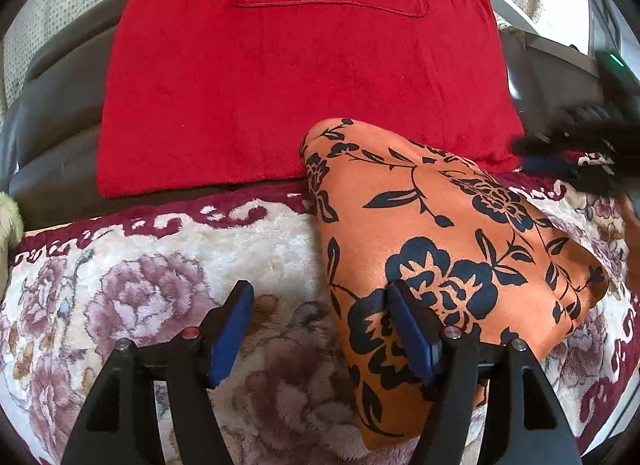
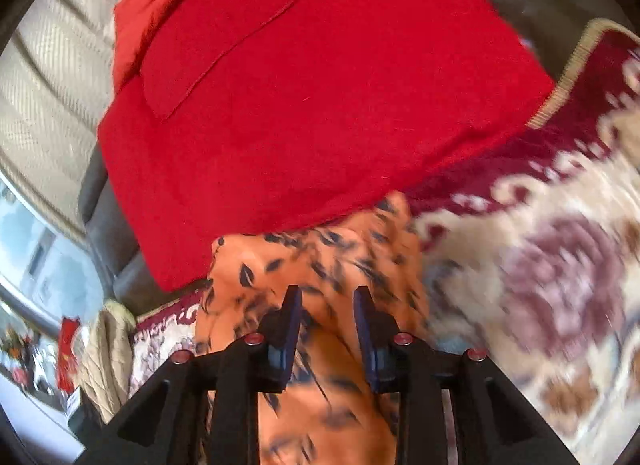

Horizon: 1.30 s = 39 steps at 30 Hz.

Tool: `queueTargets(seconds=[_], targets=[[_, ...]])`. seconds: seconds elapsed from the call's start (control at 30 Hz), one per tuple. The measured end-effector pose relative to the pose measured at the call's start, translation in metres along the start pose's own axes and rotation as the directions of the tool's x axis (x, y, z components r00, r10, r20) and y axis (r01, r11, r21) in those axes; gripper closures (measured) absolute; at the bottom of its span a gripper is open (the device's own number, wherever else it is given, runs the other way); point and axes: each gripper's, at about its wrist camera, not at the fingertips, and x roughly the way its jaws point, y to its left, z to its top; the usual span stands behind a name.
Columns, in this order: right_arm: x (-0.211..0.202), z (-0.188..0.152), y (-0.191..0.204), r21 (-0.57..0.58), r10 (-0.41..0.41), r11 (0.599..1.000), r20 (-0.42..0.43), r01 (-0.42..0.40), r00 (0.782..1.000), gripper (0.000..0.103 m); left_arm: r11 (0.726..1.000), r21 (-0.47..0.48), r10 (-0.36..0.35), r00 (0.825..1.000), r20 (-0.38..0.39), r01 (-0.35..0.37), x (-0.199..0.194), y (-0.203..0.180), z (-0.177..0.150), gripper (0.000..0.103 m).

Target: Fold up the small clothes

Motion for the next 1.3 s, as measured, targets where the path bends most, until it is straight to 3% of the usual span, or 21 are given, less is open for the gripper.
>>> queueTargets(seconds=[0.07,0.13,0.23,0.27,0.4,0.57,0.63,0.73,0.87,1.07,1.3], targets=[[0.023,0.014,0.017,-0.035,-0.009,0.999,-0.045,0.008,0.999,0.073,1.0,0.013,0.007,1.0,-0.003,-0.007,0.002,-0.002,0.0,0.032],[0.053,0.023,0.029,-0.059,-0.07,0.996,-0.112,0.063,0.991,0.073,1.0,0.023,0.014,1.0,-0.007,-0.013,0.004,-0.005,0.0,0.032],[0.101,0.022,0.017,-0.084,-0.218,0.975,-0.202,0.205,0.955,0.073,0.999,0.032,0.011,1.0,-0.007,-0.011,0.007,-0.007,0.0,0.032],[0.117,0.017,0.002,-0.044,-0.192,0.981,-0.261,0.187,0.946,0.072,0.999,0.039,0.016,1.0,-0.01,-0.015,0.008,-0.009,-0.001,0.032],[0.081,0.012,-0.002,0.02,-0.121,0.992,-0.194,0.127,0.973,0.073,1.0,0.013,0.028,1.0,-0.011,-0.028,0.006,-0.007,-0.002,0.027],[0.01,-0.024,0.019,-0.052,-0.1,0.994,-0.07,0.097,0.993,0.073,0.996,-0.073,0.045,0.997,-0.058,-0.049,-0.005,-0.003,-0.003,0.023],[-0.009,-0.048,0.024,-0.083,-0.115,0.99,-0.038,0.112,0.993,0.072,0.996,-0.035,0.081,0.995,-0.054,-0.083,-0.01,-0.007,-0.004,0.02],[0.006,-0.085,0.016,-0.104,-0.184,0.979,-0.107,0.174,0.977,0.069,0.991,0.031,0.13,0.991,-0.039,-0.129,-0.014,-0.02,-0.007,0.016],[-0.005,-0.097,0.035,-0.196,-0.251,0.952,-0.055,0.236,0.967,0.069,0.979,0.083,0.19,0.982,-0.015,-0.188,-0.026,-0.034,-0.011,0.016],[-0.032,-0.12,0.021,-0.151,-0.215,0.966,-0.021,0.209,0.976,0.069,0.978,0.07,0.199,0.98,0.004,-0.199,-0.036,-0.031,-0.015,0.015],[-0.06,-0.122,0.035,-0.18,-0.191,0.96,0.139,0.214,0.972,0.069,0.979,0.016,0.202,0.977,0.066,-0.204,-0.054,-0.03,-0.01,0.015]])
